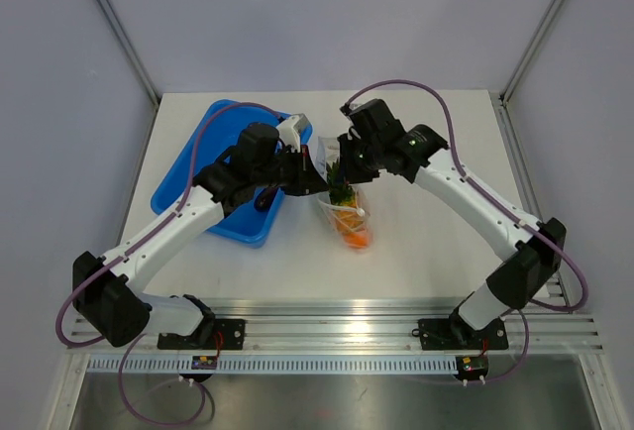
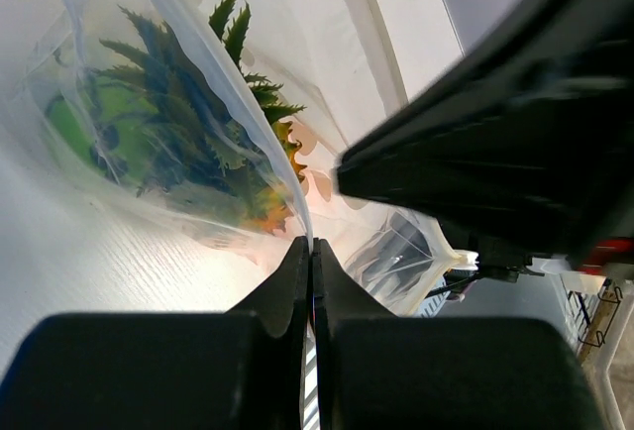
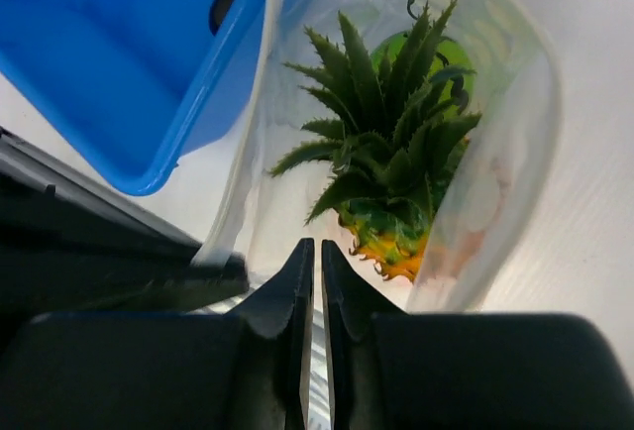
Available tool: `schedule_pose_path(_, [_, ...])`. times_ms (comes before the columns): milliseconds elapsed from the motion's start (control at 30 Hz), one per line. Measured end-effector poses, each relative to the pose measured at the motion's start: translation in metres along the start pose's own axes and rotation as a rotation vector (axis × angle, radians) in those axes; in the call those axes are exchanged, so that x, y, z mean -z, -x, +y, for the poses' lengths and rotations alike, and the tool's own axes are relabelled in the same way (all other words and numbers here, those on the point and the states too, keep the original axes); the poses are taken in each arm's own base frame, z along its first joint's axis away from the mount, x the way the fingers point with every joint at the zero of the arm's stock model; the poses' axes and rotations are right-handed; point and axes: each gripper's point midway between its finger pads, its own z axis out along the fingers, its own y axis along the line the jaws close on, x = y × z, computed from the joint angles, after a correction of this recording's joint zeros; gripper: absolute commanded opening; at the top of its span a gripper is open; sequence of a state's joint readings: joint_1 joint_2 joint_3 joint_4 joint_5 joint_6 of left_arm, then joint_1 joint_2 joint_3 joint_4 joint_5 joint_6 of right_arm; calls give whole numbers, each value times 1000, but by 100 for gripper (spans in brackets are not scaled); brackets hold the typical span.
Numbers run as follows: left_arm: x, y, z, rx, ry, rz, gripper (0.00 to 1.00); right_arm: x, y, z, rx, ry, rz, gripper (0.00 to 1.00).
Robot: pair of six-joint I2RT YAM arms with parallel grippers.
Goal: Place the food in the zip-top bag and seal the zipper
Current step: Adjust the fake fruit in the zipper food storage bag, then adjust the zipper food storage bag at the center of the board.
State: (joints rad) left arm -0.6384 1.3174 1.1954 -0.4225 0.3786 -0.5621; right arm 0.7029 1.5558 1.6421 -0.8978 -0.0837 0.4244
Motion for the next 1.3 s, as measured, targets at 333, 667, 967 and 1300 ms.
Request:
schedule_pose_path(333, [1,1,2,1,5,-2,0,-103,-11,-39,-38,-205,102,9])
schedule_pose_path(667, [1,1,11,11,18,-2,0,-29,27,-16,-17,-132,-66,27])
schedule_pose_path(967, [0,-2,12,12,13,5,0,34,73,-6,23,-141,-240,61])
schedule_pose_path(1300, [0,-1,13,7,15,4,0,-18,20,-57,61,-339,-1,20])
